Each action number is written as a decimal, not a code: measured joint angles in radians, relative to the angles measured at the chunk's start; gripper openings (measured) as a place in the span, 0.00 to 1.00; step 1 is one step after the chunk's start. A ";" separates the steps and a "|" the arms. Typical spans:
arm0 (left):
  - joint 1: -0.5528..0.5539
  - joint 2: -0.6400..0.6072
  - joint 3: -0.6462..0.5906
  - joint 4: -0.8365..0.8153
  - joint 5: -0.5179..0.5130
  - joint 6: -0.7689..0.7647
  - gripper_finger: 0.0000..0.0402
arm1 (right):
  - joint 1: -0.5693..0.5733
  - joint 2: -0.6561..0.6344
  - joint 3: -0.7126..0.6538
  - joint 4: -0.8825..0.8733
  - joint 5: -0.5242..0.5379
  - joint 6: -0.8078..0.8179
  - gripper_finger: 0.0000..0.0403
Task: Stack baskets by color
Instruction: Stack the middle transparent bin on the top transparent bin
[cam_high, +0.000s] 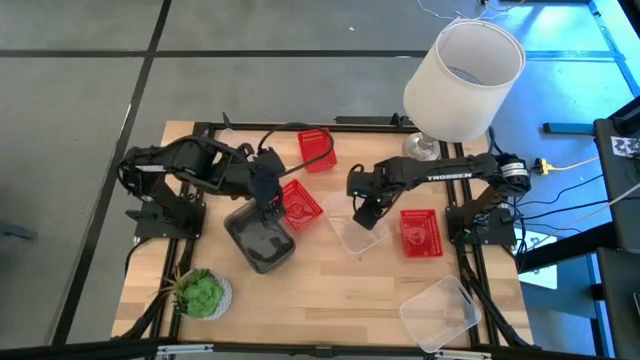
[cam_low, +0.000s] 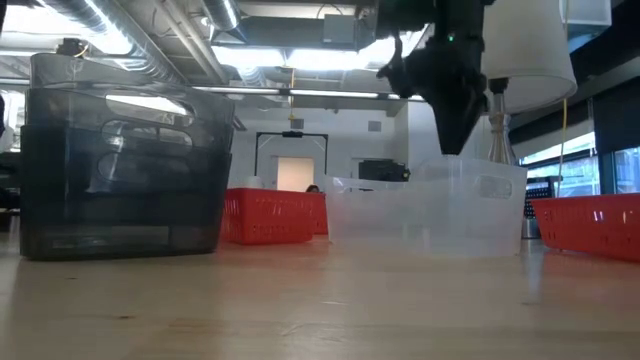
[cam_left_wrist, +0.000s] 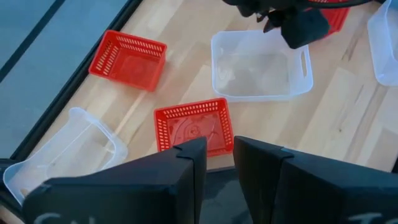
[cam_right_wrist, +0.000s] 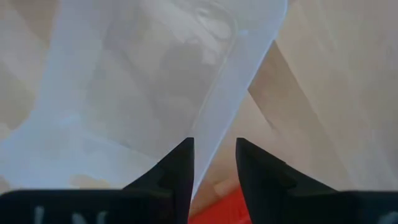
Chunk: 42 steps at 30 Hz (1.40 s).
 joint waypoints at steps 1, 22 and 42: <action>0.000 0.000 0.000 0.000 0.000 0.000 0.18 | -0.008 0.000 -0.013 0.017 -0.007 0.000 0.29; 0.000 0.000 0.000 0.000 0.000 -0.001 0.18 | -0.065 0.000 -0.243 0.320 -0.064 -0.201 0.16; 0.000 0.000 0.000 0.000 0.000 0.041 0.19 | 0.084 0.000 -0.193 0.287 -0.060 -1.458 0.01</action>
